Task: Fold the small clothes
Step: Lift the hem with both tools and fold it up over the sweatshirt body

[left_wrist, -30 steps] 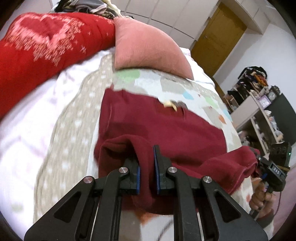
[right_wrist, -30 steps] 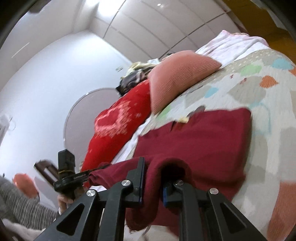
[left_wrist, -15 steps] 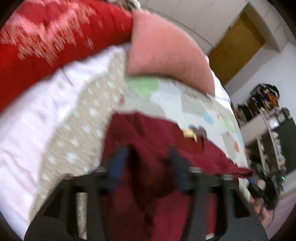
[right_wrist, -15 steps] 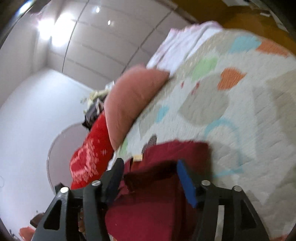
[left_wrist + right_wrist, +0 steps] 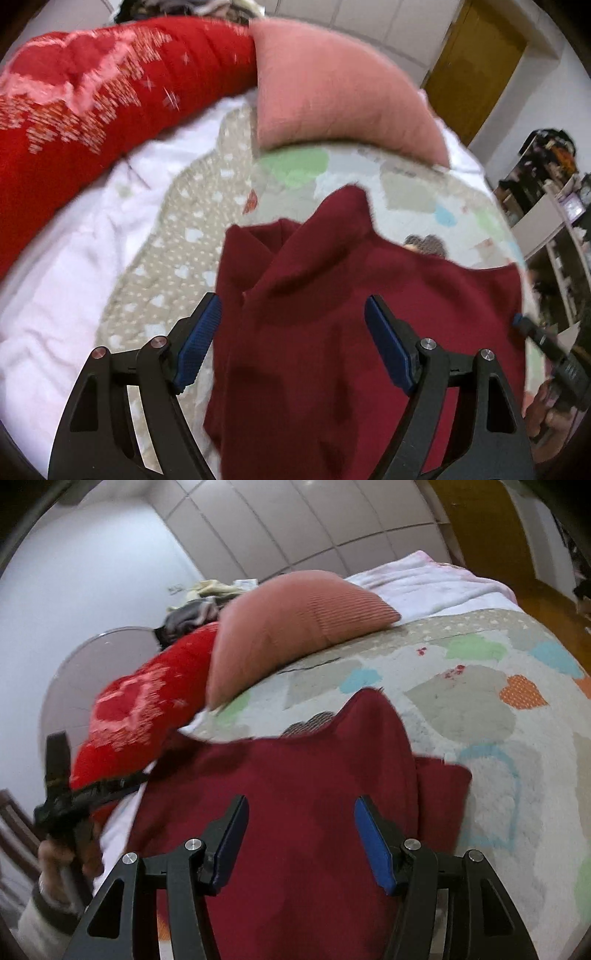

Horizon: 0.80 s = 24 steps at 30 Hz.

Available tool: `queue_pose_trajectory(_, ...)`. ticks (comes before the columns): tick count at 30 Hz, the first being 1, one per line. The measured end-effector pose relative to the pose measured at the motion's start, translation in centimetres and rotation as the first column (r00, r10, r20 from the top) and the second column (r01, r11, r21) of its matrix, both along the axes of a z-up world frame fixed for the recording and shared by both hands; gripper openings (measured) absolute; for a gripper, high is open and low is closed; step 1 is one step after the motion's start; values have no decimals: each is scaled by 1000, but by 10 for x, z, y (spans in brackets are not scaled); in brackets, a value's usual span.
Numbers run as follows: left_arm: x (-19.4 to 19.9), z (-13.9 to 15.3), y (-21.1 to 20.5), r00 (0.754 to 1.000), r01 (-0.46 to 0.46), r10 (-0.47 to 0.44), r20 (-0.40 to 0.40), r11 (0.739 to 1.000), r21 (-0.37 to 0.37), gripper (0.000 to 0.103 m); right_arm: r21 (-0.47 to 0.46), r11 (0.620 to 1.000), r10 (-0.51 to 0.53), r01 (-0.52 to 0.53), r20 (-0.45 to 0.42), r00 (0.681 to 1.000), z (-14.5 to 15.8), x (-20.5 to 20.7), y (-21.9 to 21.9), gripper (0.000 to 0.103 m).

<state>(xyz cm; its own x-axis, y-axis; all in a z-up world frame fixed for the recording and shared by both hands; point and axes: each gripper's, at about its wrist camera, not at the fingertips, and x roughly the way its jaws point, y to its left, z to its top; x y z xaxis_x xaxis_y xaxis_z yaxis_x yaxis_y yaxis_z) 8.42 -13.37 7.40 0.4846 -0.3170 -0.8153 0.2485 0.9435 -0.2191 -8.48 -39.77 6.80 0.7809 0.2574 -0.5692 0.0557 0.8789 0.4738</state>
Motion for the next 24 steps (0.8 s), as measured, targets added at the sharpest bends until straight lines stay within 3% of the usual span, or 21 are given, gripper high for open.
queue_pose_trajectory(3, 28, -24, -5, 997, -58, 61, -48, 996, 63, 80, 24, 994, -105, 106, -52, 993, -18, 29, -25, 58)
queue_pose_trajectory(5, 48, -38, -4, 993, -75, 81, -82, 994, 78, 81, 58, 991, -111, 119, -124, 986, -36, 49, -40, 56)
queue_pose_trajectory(10, 67, -47, 14, 979, -145, 143, -142, 989, -2, 82, -35, 989, -148, 145, -132, 980, -34, 65, -45, 55)
queue_pose_trajectory(15, 50, -28, 30, 985, -150, 153, -77, 988, 38, 82, -84, 986, -150, 141, -116, 982, -14, 35, -31, 56)
queue_pose_trajectory(20, 24, -14, 53, 983, -166, 164, -82, 986, -16, 81, -169, 983, -89, 71, -99, 991, -1, -9, -2, 56)
queue_pose_trajectory(24, -23, -5, 62, 994, -109, 107, -33, 993, -55, 81, -187, 982, -62, 39, -116, 991, -13, -31, 9, 56)
